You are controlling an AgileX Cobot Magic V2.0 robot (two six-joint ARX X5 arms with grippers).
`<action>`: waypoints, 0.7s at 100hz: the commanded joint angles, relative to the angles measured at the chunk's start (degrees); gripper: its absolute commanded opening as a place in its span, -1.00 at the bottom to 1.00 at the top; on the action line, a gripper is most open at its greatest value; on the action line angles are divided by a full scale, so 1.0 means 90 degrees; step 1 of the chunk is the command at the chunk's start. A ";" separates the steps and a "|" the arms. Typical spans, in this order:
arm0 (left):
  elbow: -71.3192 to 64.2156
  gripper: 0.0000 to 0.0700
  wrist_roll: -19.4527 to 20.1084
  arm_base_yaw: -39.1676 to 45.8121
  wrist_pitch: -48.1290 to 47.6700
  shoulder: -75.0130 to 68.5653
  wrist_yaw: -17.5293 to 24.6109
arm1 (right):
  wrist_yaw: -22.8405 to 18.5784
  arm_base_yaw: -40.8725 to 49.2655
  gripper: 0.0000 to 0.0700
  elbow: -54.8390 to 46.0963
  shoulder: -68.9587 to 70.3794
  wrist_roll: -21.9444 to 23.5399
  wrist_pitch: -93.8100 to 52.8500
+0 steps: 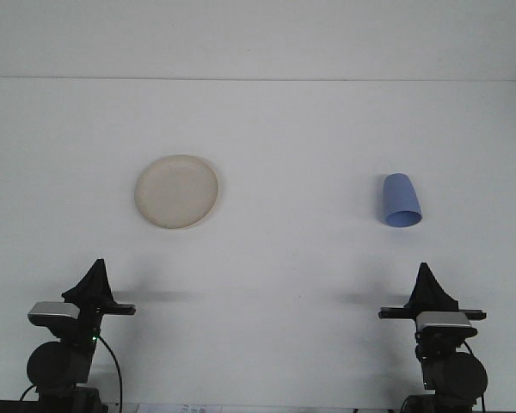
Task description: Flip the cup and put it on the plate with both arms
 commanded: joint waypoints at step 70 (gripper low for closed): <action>-0.0112 -0.97 -0.0017 0.0010 0.0066 -0.0007 0.0027 | -0.0095 0.0007 0.22 0.1154 0.1163 0.0284 -0.0160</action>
